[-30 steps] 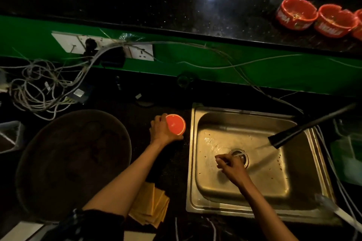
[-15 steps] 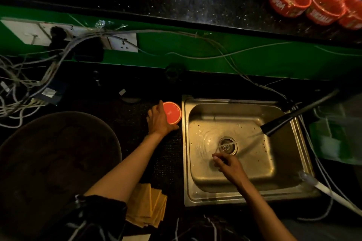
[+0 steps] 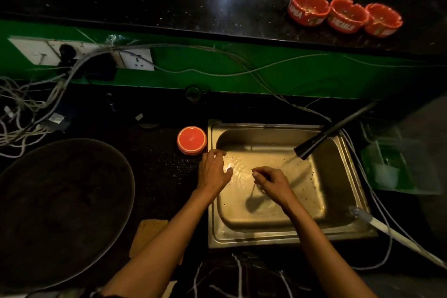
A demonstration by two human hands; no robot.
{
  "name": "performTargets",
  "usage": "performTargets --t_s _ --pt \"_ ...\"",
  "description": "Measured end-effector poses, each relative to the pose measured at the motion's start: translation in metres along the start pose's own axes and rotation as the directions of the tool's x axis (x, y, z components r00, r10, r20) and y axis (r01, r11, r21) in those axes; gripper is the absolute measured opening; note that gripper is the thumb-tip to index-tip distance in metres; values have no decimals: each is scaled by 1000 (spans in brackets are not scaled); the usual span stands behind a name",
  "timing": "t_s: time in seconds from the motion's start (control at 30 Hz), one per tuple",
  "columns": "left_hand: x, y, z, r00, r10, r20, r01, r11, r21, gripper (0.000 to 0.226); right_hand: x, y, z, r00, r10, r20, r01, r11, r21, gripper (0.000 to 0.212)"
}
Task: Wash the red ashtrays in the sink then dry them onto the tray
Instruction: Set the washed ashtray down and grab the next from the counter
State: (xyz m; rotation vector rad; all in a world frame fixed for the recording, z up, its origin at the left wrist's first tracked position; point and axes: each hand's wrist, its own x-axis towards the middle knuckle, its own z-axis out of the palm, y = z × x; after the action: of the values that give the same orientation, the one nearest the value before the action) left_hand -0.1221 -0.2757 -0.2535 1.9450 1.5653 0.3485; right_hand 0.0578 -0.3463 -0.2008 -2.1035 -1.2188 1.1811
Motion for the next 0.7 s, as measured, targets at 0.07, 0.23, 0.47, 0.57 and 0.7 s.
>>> performTargets --t_s 0.07,0.23,0.47,0.57,0.7 --pt "1 25 0 999 45 1 -45 999 -23 46 1 -5 -18 999 -35 -21 35 999 -2 23" --pt "23 93 -19 985 159 -73 -165 982 -95 33 6 -17 -72 989 -124 -87 123 992 -9 26" --pt "93 197 -78 925 261 -277 -300 948 -105 25 27 -46 -169 944 -272 -189 267 962 -52 27" --pt "121 233 -104 877 292 -381 -337 940 -55 25 42 -63 -207 894 -352 -276 312 933 -179 32" --pt "162 265 -128 826 303 -475 -338 941 12 39 70 -88 -250 800 -499 -334 346 838 -423 40"
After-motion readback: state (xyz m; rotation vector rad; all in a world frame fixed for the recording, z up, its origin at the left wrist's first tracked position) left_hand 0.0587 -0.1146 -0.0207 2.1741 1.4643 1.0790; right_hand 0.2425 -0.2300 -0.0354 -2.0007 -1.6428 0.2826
